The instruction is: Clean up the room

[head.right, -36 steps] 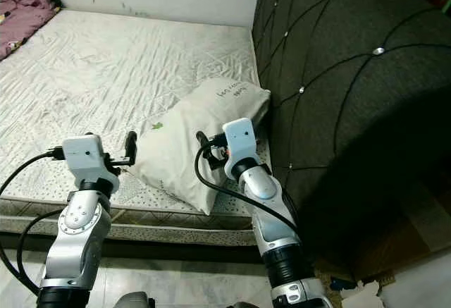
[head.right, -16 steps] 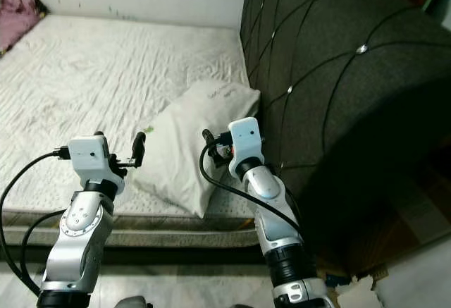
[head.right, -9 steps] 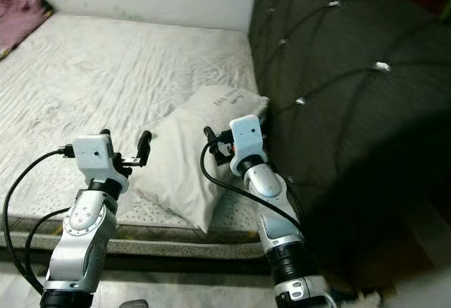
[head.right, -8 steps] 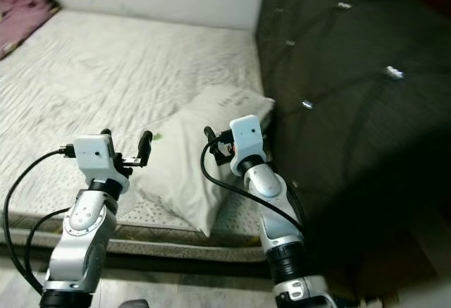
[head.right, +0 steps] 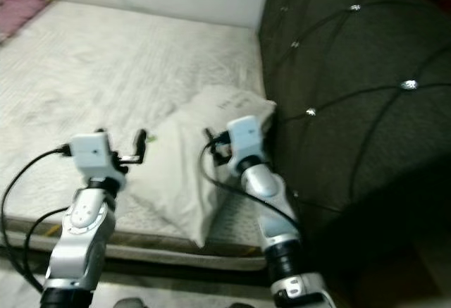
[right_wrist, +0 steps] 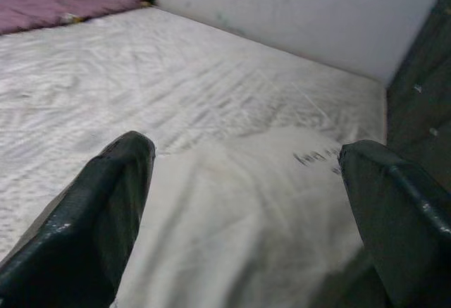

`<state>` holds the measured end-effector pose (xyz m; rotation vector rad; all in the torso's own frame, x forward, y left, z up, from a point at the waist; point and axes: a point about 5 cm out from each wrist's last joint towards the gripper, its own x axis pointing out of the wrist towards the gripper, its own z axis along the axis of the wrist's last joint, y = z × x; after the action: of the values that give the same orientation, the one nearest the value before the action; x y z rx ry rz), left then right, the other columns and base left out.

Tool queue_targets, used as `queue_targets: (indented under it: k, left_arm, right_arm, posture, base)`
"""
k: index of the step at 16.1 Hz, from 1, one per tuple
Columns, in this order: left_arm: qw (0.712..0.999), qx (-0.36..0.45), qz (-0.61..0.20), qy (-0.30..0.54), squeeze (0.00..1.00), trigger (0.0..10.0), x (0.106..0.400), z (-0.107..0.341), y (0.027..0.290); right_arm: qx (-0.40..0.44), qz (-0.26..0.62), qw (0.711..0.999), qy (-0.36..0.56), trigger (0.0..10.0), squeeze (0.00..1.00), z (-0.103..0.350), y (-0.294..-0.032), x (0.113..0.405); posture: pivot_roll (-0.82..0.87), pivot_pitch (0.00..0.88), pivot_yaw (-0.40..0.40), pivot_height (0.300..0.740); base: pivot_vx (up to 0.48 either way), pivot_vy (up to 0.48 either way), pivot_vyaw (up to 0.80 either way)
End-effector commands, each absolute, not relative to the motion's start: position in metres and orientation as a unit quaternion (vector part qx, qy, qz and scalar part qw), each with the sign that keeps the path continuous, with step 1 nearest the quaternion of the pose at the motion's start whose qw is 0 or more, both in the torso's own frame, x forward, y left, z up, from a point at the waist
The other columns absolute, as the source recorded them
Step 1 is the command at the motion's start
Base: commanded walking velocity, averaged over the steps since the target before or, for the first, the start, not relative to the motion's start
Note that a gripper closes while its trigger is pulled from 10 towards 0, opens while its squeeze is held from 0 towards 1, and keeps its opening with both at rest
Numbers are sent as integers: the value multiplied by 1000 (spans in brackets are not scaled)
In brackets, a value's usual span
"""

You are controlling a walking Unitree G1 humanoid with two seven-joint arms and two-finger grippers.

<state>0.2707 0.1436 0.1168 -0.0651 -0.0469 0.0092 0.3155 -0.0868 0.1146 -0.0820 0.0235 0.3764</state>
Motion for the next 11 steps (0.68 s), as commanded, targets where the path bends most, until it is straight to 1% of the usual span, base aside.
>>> queue_targets:
  k: [1,6,11]
  left_arm:
    - [999,-33,8,-26,0,10000,271,118,140]
    - [999,-36,26,-3,0,10000,269,112,144]
    - [999,-30,18,-15,0,10000,267,115,144]
  right_arm:
    - [-45,175,984,6,10000,0,117,-95,317]
    - [-26,178,983,24,10000,0,112,-94,315]
    - [-25,186,982,27,10000,0,110,-89,313]
  posture:
    - [70,0,-66,740]
    - [78,0,-70,740]
    - [83,0,-70,740]
  base:
    - [0,0,0]
    - [0,0,0]
    - [0,0,0]
